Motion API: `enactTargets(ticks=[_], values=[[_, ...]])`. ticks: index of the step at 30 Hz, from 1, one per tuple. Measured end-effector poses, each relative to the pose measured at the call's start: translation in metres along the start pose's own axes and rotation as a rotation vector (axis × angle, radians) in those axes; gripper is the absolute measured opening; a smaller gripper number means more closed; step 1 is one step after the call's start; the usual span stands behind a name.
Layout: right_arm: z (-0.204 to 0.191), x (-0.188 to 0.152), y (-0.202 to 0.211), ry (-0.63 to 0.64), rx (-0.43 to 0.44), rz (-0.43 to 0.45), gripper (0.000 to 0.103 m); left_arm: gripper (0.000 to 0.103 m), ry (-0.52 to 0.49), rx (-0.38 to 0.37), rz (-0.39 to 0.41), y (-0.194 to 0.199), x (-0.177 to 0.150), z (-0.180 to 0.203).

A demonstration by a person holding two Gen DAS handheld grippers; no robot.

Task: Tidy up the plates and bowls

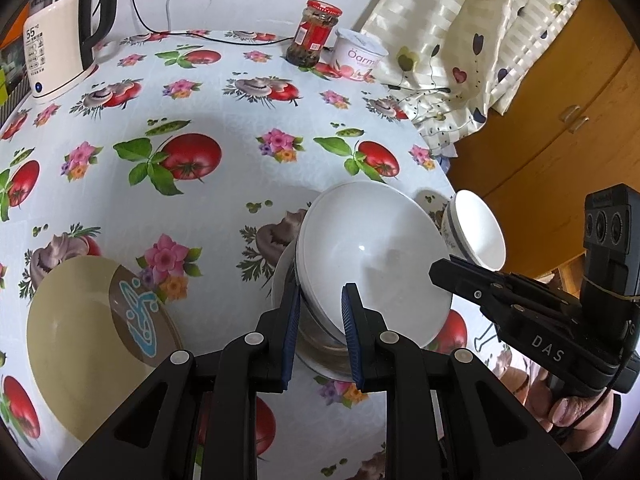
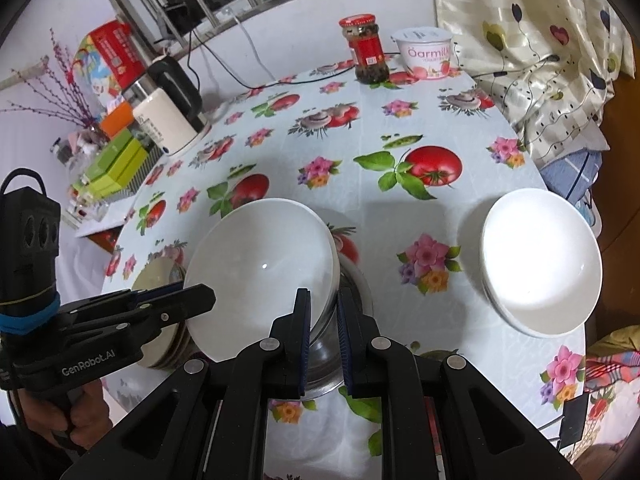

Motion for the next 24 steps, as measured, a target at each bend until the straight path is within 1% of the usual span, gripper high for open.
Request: enactTargets(ticks=[9, 15, 24], values=[[0.005, -0.003, -0.007, -0.015, 0.005, -0.025, 0.013, 0.022, 0.007, 0.001, -0.029, -0.01, -0.001, -0.003], [0.007, -0.004, -0.014, -0.023, 0.013, -0.048, 0.015, 0.022, 0.015, 0.002, -0.046, -0.016, -0.002, -0.006], [0.007, -0.004, -0.016, -0.019, 0.01, -0.052, 0.016, 0.022, 0.017, -0.006, -0.052, -0.019, -0.002, -0.008]])
Point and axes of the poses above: each gripper's, at about its wrist camera, not at the fingertips, and y roughly against the way its jaws point, z to its right, x to its top, the point moved 3 cm from there along -y, roughly the way its jaws point, and after that the axes turned 8 degrees about -z, right-handed, at the moved point
